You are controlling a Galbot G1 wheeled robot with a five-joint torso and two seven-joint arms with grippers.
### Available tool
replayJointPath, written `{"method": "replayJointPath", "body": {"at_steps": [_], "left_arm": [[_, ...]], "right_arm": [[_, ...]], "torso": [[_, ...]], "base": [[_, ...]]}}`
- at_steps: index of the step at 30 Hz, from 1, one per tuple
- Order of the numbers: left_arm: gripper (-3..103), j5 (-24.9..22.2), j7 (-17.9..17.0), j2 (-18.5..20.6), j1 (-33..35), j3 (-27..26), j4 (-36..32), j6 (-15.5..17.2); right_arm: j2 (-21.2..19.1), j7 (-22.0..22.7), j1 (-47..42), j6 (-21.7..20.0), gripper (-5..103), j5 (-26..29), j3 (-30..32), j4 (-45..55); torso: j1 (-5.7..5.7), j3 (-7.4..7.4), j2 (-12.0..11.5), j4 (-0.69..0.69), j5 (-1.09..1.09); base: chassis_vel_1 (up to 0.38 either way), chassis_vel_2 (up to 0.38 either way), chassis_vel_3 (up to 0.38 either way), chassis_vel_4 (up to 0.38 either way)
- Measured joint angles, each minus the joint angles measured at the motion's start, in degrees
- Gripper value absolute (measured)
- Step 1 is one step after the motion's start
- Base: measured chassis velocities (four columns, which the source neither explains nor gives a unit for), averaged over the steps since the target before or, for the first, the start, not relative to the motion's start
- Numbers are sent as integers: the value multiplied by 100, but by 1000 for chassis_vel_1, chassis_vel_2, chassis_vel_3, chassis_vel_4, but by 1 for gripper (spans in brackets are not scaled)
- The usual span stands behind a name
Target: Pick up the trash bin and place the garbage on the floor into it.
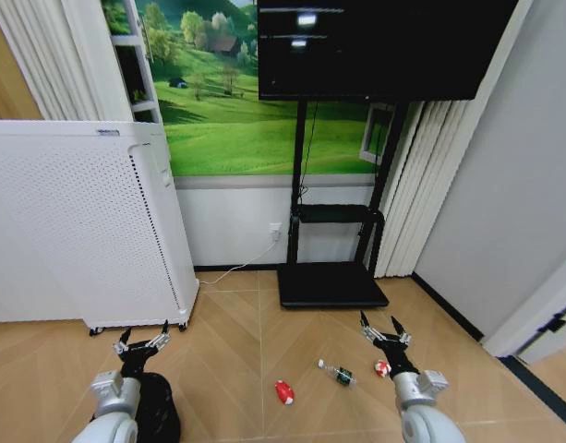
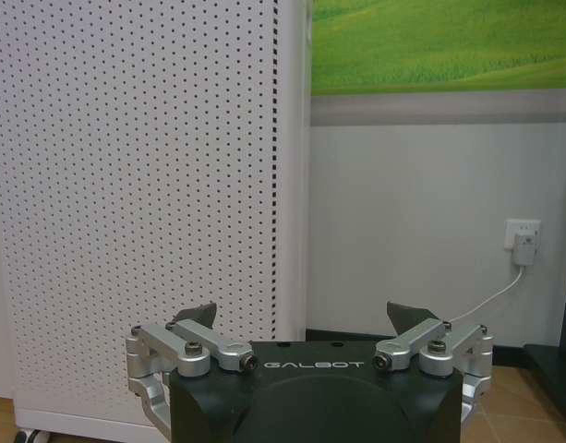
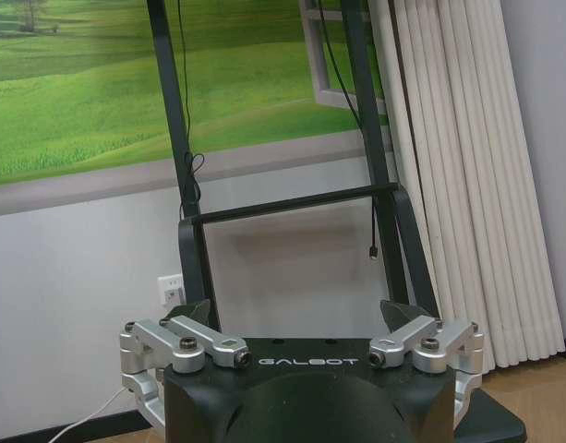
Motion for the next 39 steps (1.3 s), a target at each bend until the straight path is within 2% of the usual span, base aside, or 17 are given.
{"method": "replayJointPath", "body": {"at_steps": [6,11,13,16,17,18,19,21,25,26,27,28,29,30,31,35,39], "left_arm": [[100,-25,5,12,-7,2,41,-49],[100,188,11,90,21,-44,31,-14],[100,250,-84,314,186,-121,-114,162],[100,248,-204,463,330,-150,-190,242],[100,228,-356,599,503,-195,-263,325],[100,122,-703,817,920,-350,-386,503],[100,122,-703,817,920,-350,-386,503],[100,73,-907,995,1518,-693,-420,652],[100,15,-911,1120,1890,-1004,-306,681],[100,-60,-811,1195,2052,-1219,-159,678],[100,-180,-536,1281,2140,-1428,75,561],[100,-180,-536,1281,2140,-1428,75,561],[100,-250,-252,1355,2149,-1525,297,387],[100,-250,-252,1355,2149,-1525,297,387],[100,-294,10,1419,2055,-1548,606,170],[100,-684,321,1464,1724,-1277,1102,106],[100,-766,410,1419,1578,-1089,1283,167]], "right_arm": [[4,-17,12,21,100,15,-11,-30],[3,-22,26,24,100,10,-16,-66],[-39,-16,27,18,100,20,-6,-61],[-54,-15,34,1,100,32,6,-50],[-66,-9,46,-18,100,59,15,-32],[-87,11,67,-64,100,143,26,16],[-87,11,67,-64,100,143,26,16],[-119,21,79,-67,100,202,32,22],[-153,22,85,-37,100,239,34,-11],[-176,23,94,-8,100,258,39,-42],[-200,23,106,15,100,298,41,-69],[-200,23,106,15,100,298,41,-69],[-219,23,115,38,100,327,42,-98],[-219,23,115,38,100,327,42,-98],[-239,22,131,71,100,343,38,-141],[-258,19,163,91,100,366,9,-178],[-257,19,168,92,100,368,4,-178]], "torso": [[-21,-68,-89,0,0],[-22,-74,-96,0,0],[-21,-72,-92,-1,0],[-20,-70,-88,-3,0],[-19,-67,-85,-2,0],[-18,-64,-78,0,0],[-18,-64,-78,0,0],[-15,-58,-71,3,0],[-13,-55,-65,2,-1],[-12,-52,-62,2,0],[-11,-50,-59,2,0],[-11,-50,-59,2,0],[-11,-48,-57,1,0],[-11,-48,-57,1,0],[-9,-46,-55,0,0],[-7,-42,-50,-2,-1],[-6,-40,-46,-1,-2]], "base": [[0,0,0,0],[0,0,0,0],[0,0,0,0],[0,0,0,0],[0,0,0,0],[0,0,0,0],[0,0,0,0],[0,0,0,0],[0,0,0,0],[0,0,0,0],[0,0,0,0],[0,0,0,0],[0,0,0,0],[0,0,0,0],[0,0,0,0],[0,0,0,0],[0,0,0,0]]}}
